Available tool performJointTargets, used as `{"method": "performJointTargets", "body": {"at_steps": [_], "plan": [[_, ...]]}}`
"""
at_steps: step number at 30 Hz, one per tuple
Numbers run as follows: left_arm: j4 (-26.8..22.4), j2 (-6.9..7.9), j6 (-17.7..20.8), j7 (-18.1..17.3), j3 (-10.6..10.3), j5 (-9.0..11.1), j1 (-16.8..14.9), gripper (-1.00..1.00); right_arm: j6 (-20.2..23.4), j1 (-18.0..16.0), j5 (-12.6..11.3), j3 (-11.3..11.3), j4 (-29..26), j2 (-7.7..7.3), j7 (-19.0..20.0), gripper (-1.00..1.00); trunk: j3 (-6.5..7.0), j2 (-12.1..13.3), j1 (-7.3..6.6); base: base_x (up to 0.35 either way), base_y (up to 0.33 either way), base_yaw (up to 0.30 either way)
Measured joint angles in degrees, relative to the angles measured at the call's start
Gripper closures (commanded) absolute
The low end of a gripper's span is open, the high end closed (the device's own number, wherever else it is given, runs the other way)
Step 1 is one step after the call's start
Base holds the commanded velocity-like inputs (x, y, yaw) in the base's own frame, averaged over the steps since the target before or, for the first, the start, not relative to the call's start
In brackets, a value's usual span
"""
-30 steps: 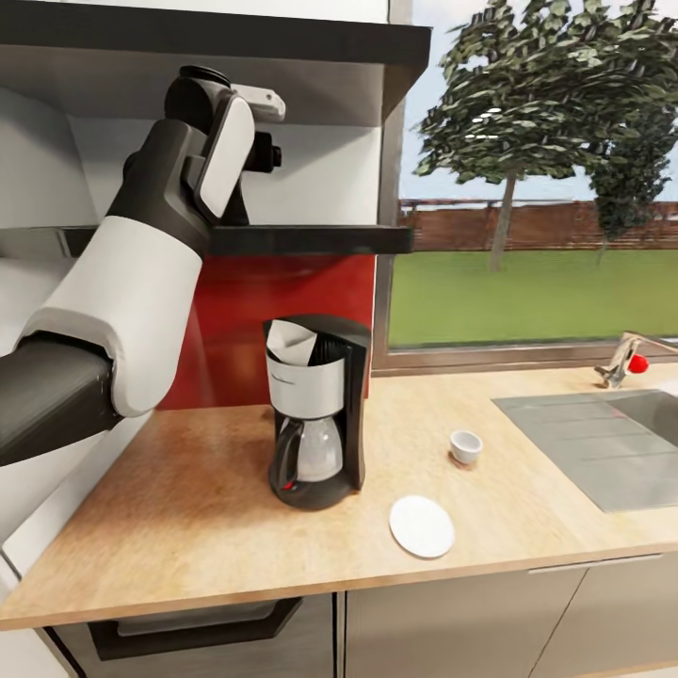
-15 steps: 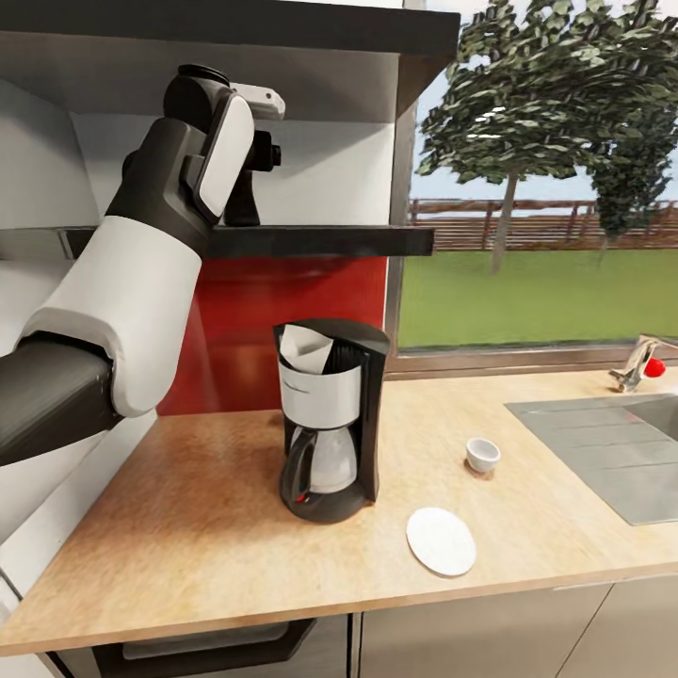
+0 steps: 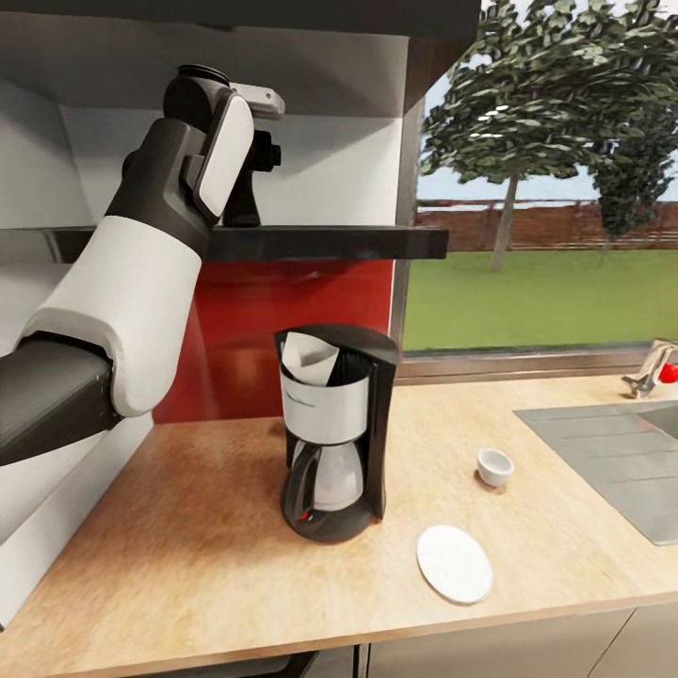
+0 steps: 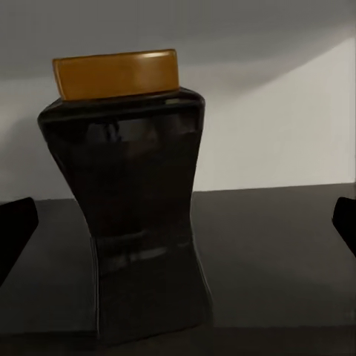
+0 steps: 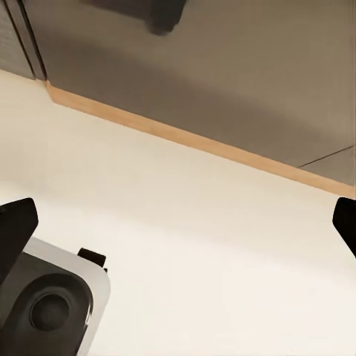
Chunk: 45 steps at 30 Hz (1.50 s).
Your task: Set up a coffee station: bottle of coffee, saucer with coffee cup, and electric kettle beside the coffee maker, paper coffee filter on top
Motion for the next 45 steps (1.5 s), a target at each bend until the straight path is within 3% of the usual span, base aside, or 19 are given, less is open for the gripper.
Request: {"method": "performJointTargets", "body": {"at_steps": [8,14,20,45], "plan": [[0.04,0.0,-0.08,0.15,0.16,-0.01,0.0,-1.0,0.0,-0.01,0.0,0.0,0.0,-0.02,0.02,-1.0,0.0,0.01,0.01,0.024,0.0,0.0],[-0.04,2.04,-0.09,0.15,0.35,-0.07,0.0,-1.0,0.0,0.0,0.0,0.0,0.0,-0.01,0.02,-1.0,0.0,0.01,0.01,0.002,0.0,0.0],[-0.09,2.85,-0.1,0.11,0.37,-0.01,0.0,-1.0,0.0,-0.02,0.0,0.0,-0.01,-0.03,0.02,-1.0,0.0,0.01,0.01,0.016,0.0,0.0],[0.0,2.95,-0.11,0.09,0.38,0.0,0.0,-1.0,-0.09,-0.01,0.0,0.0,0.0,-0.03,0.01,-1.0,0.0,0.01,0.01,0.075,0.0,0.0]]}}
